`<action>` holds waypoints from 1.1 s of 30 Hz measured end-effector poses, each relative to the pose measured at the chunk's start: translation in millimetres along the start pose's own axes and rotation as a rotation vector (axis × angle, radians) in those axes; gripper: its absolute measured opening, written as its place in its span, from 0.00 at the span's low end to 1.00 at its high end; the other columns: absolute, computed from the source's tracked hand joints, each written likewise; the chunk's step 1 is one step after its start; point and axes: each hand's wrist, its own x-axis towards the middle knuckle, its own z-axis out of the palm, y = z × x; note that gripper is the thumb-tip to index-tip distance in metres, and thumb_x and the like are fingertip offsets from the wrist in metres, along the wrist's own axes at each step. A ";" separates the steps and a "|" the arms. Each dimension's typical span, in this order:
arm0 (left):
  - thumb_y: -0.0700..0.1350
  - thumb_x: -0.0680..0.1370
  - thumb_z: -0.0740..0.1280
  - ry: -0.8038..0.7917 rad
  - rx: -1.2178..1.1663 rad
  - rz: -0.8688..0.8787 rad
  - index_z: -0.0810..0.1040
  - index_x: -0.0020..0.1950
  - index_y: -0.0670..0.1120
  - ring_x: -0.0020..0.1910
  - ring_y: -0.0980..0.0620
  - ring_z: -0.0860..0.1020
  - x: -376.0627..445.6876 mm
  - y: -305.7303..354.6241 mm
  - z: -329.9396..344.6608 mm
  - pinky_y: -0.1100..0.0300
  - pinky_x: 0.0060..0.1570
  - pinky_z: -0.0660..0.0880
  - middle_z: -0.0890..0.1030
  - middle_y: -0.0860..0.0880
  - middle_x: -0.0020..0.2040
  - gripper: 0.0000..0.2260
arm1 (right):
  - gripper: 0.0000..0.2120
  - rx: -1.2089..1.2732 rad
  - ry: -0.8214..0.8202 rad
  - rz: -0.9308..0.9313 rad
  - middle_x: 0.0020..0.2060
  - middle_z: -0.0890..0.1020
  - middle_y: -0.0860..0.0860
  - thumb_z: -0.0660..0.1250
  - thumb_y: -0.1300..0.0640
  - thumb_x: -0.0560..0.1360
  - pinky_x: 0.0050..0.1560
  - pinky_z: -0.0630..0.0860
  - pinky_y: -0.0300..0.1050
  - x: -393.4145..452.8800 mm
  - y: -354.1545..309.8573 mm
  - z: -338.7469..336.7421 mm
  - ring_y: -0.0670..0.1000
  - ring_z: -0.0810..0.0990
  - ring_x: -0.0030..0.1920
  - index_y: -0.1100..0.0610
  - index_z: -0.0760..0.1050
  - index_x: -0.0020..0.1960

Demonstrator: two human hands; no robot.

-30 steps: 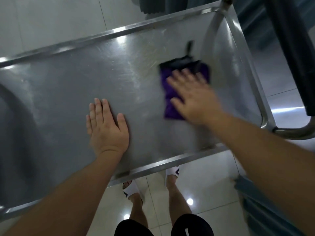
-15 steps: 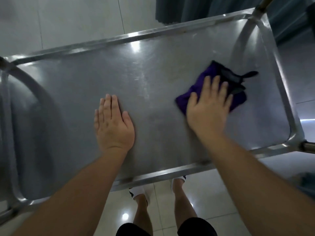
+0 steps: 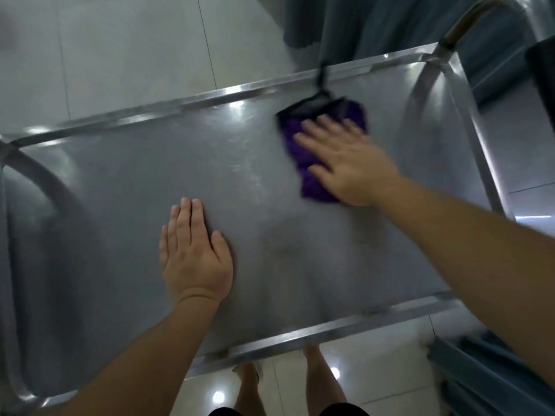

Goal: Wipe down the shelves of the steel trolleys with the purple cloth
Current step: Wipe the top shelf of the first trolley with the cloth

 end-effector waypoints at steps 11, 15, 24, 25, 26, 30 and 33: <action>0.52 0.82 0.56 0.021 0.024 0.007 0.62 0.84 0.44 0.84 0.45 0.58 0.0 -1.4 3.6 0.48 0.83 0.49 0.63 0.45 0.84 0.31 | 0.35 0.251 0.185 1.055 0.83 0.54 0.55 0.48 0.42 0.81 0.80 0.47 0.65 29.3 -16.6 -6.5 0.60 0.50 0.83 0.55 0.52 0.84; 0.52 0.82 0.56 0.005 0.038 -0.004 0.62 0.85 0.45 0.84 0.46 0.57 -0.2 -2.7 5.8 0.46 0.83 0.51 0.63 0.45 0.84 0.31 | 0.36 0.182 0.147 0.619 0.83 0.55 0.54 0.52 0.40 0.80 0.80 0.47 0.62 65.9 -115.8 -5.9 0.59 0.51 0.83 0.54 0.53 0.84; 0.54 0.82 0.55 -0.027 0.077 0.003 0.61 0.85 0.45 0.85 0.47 0.56 -2.2 -2.4 3.0 0.46 0.83 0.52 0.61 0.46 0.85 0.32 | 0.30 0.025 -0.029 -0.314 0.83 0.52 0.42 0.47 0.38 0.83 0.82 0.42 0.55 135.9 -101.4 -13.2 0.47 0.46 0.83 0.43 0.50 0.84; 0.53 0.81 0.55 -0.029 0.078 0.003 0.61 0.85 0.45 0.85 0.47 0.56 -2.4 -2.8 2.4 0.46 0.83 0.52 0.61 0.46 0.85 0.32 | 0.31 0.035 -0.011 -0.254 0.83 0.52 0.42 0.47 0.37 0.83 0.82 0.42 0.55 135.8 -86.6 -15.8 0.47 0.46 0.83 0.43 0.50 0.84; 0.53 0.81 0.55 -0.030 0.076 0.003 0.61 0.85 0.45 0.85 0.47 0.56 -2.6 -2.9 1.8 0.46 0.83 0.52 0.61 0.46 0.85 0.32 | 0.31 0.046 0.008 -0.173 0.83 0.52 0.43 0.47 0.37 0.83 0.82 0.42 0.54 133.3 -67.5 -19.0 0.47 0.46 0.83 0.44 0.50 0.84; 0.54 0.82 0.54 -0.032 0.066 0.001 0.60 0.85 0.45 0.85 0.47 0.56 -1.9 -2.4 0.7 0.45 0.83 0.53 0.61 0.47 0.85 0.32 | 0.34 0.107 0.079 0.278 0.84 0.50 0.47 0.49 0.39 0.82 0.81 0.44 0.57 96.9 44.4 -28.9 0.51 0.47 0.83 0.49 0.48 0.85; 0.54 0.81 0.54 -0.027 0.060 0.000 0.60 0.85 0.45 0.85 0.46 0.56 -2.3 -2.1 1.1 0.45 0.83 0.52 0.61 0.46 0.85 0.32 | 0.34 0.140 0.089 0.651 0.84 0.47 0.51 0.48 0.41 0.83 0.81 0.46 0.61 55.7 116.2 -33.5 0.55 0.45 0.83 0.54 0.45 0.85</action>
